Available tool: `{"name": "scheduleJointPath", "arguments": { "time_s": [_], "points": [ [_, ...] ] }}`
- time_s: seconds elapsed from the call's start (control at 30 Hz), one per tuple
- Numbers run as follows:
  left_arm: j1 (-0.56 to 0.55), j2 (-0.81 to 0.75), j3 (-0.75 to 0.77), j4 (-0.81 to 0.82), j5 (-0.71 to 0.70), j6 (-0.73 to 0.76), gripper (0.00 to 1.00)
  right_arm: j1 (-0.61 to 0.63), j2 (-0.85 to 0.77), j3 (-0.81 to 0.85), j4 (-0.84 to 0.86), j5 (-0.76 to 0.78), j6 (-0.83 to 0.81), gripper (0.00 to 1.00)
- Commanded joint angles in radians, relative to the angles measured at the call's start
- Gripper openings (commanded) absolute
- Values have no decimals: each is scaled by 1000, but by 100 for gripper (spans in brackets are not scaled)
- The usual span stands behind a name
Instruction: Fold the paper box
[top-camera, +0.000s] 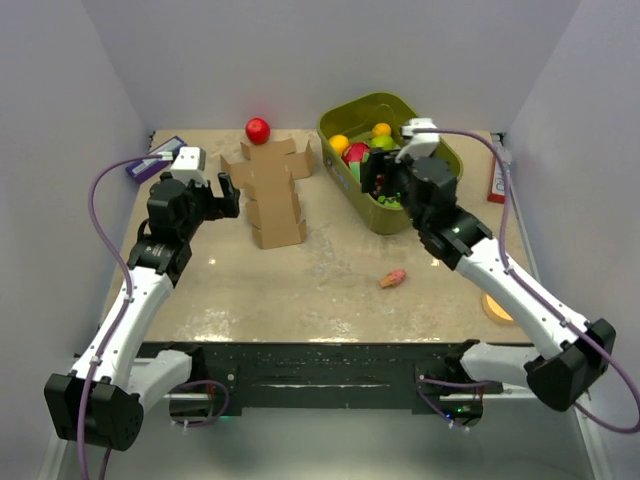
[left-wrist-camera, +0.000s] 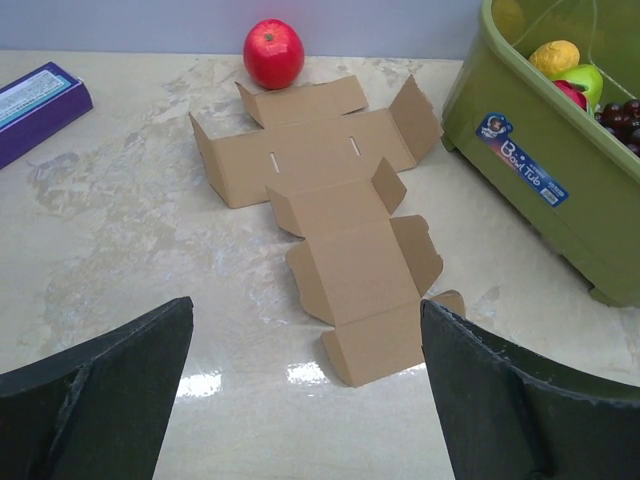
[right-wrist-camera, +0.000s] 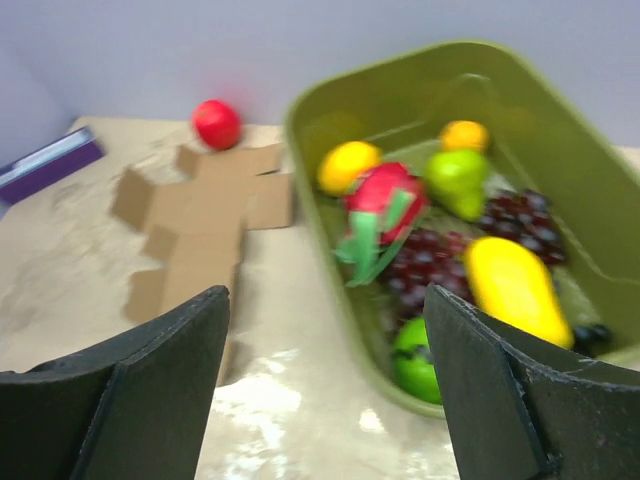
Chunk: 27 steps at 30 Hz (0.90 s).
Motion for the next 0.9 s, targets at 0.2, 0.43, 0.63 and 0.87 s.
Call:
{"name": "scheduleJointPath", "arguments": {
  "time_s": [0.2, 0.43, 0.63, 0.87],
  "points": [
    [4, 11, -8, 43, 37, -51, 100, 220, 388, 394, -258, -31, 25, 80],
    [4, 9, -11, 43, 52, -56, 97, 269, 768, 667, -405, -15, 37, 80],
    [4, 15, -16, 46, 62, -64, 98, 246, 946, 770, -419, -19, 65, 79],
    [4, 22, -11, 34, 68, -68, 98, 165, 1017, 774, -333, -137, 86, 77]
  ]
}}
